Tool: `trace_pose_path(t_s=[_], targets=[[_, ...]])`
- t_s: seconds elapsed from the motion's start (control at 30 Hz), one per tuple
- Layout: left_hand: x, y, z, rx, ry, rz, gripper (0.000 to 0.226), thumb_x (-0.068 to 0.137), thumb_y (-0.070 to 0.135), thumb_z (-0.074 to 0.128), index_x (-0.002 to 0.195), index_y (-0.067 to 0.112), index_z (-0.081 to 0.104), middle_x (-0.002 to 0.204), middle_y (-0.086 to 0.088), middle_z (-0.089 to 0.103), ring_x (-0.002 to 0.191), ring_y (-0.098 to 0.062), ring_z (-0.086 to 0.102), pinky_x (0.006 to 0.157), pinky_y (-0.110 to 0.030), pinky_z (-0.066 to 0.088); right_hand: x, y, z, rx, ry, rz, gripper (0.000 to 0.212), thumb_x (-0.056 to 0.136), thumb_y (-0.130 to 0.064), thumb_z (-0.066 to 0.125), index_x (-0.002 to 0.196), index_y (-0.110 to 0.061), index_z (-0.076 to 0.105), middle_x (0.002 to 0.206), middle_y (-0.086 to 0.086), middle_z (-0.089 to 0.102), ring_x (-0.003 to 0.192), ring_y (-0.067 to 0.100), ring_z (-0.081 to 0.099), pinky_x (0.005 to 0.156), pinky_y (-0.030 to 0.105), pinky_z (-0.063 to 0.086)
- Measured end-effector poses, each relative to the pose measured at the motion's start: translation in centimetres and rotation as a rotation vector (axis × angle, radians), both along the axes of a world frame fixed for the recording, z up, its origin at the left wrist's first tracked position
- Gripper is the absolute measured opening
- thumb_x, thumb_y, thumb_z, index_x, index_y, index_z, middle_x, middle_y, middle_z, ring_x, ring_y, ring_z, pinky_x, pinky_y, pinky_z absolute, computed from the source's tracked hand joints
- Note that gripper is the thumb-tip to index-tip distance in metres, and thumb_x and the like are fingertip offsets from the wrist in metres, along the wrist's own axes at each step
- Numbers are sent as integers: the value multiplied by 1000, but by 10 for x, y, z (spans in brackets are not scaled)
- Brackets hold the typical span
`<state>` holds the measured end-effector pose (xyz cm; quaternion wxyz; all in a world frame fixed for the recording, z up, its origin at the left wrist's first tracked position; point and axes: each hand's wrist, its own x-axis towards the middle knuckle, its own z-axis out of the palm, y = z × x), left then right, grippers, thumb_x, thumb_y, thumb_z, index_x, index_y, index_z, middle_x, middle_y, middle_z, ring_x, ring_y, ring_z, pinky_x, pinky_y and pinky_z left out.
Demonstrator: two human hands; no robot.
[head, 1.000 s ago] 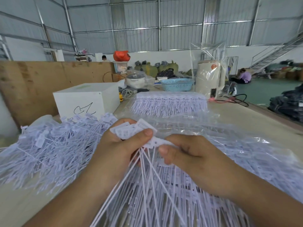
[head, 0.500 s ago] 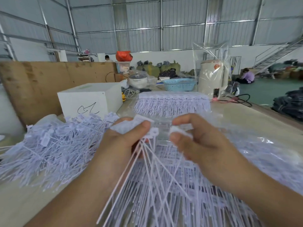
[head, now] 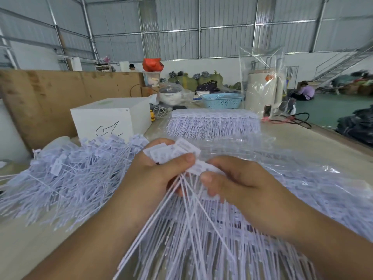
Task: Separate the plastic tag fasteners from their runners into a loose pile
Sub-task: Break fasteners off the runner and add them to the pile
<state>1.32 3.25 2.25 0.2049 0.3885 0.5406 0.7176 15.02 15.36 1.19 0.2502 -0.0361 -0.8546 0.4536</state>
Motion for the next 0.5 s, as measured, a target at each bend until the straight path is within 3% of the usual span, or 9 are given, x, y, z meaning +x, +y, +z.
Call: trace_pose_path(t_s=[0.07,0.13,0.2,0.27,0.37,0.5], targets=[[-2,0,0,3,-20,27,38,58,21,74,91,8,61,75,-14,67,62,-26,65,54,-35,54,2,6,1,-22,-66,-22,39,90,-54,59,71,-20,58,66,20,47,54,39,44,52,53,41],[-1,1,-3,-14,-4,41,37,58,22,74,90,9,61,78,-15,68,65,-28,66,60,-39,54,3,10,0,-17,-103,-23,36,93,-42,58,63,-22,52,53,0,38,47,21,35,46,35,34],[0,3,-4,-17,8,52,33,57,24,74,85,13,62,75,-13,69,61,-25,65,55,-38,54,1,10,1,-14,-114,-36,38,95,-35,58,60,-22,48,50,-10,31,43,13,29,42,23,28],[1,3,-5,-28,42,78,35,53,27,77,82,16,61,70,-9,68,54,-20,61,45,-30,52,1,11,0,-22,-111,-48,40,95,-32,59,60,-18,45,49,-11,29,41,10,26,41,21,26],[0,3,-7,-52,93,105,37,51,28,78,80,16,58,63,-2,65,48,-14,56,43,-25,46,1,9,4,-40,-124,-70,41,95,-30,60,62,-10,45,46,-10,28,38,7,24,40,18,25],[1,9,-6,61,-35,40,31,63,15,81,80,15,55,56,-1,59,43,-12,52,42,-24,44,-5,-3,6,-38,65,-157,43,94,-25,59,61,-5,41,47,-10,25,38,4,22,39,15,23]])
